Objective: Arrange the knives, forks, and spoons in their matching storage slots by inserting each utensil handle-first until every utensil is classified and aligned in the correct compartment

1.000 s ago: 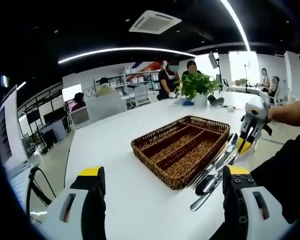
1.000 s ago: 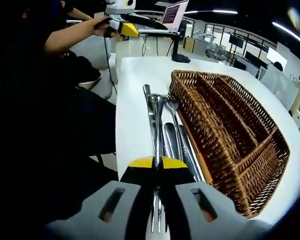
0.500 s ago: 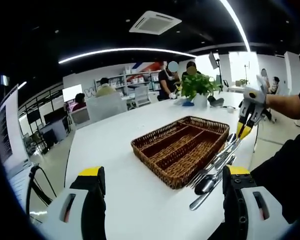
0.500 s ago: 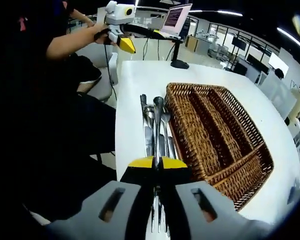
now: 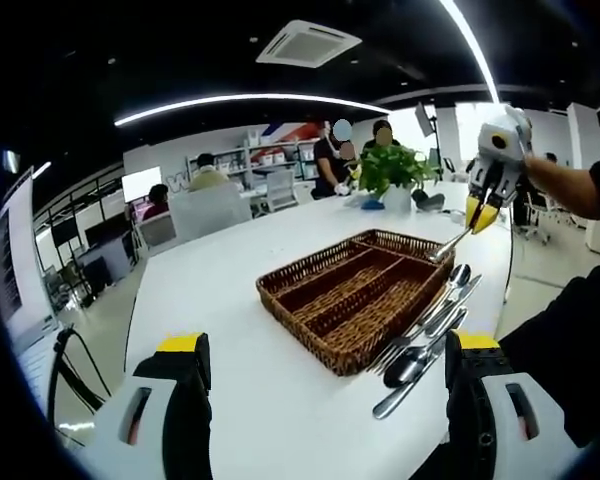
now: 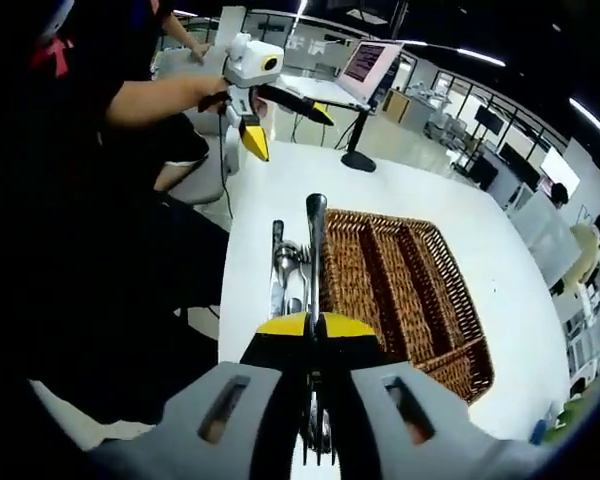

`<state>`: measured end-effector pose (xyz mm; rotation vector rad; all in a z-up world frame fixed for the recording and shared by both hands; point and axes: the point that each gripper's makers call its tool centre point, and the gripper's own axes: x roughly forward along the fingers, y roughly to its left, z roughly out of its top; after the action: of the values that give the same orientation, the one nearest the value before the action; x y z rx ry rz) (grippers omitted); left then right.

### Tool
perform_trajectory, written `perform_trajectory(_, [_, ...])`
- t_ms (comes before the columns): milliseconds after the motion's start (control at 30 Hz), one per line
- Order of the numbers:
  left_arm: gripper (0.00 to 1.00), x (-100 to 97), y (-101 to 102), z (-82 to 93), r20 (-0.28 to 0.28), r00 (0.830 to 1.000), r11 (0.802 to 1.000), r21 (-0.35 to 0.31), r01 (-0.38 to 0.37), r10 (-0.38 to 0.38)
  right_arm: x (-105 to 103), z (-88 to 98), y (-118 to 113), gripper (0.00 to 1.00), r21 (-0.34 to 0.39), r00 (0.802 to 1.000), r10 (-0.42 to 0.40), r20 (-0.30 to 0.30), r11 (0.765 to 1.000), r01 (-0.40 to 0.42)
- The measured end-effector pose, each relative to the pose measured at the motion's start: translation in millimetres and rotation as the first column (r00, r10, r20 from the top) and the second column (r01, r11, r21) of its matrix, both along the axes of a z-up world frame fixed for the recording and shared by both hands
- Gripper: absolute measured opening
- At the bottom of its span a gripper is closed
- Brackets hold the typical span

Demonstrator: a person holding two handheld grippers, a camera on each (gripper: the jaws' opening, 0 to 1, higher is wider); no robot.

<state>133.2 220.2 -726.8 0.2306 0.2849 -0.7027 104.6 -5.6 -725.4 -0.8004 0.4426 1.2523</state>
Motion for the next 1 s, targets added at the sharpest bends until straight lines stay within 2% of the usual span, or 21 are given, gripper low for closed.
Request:
perform_trajectory(367, [1.0,-2.0,-1,2.7,0.002,1.0,1.0,-0.002,-0.008,0.008,5,23.6,3,0.0,0.001,0.997,0.026,0.069,1.0,-0.026])
perform_trajectory(1000, [1.0,-7.6,-4,9.1,0.016,1.0,1.0,0.018,-0.008,0.008,14,35.9,3,0.0,-0.01,0.99,0.046,0.133,0.999,-0.045])
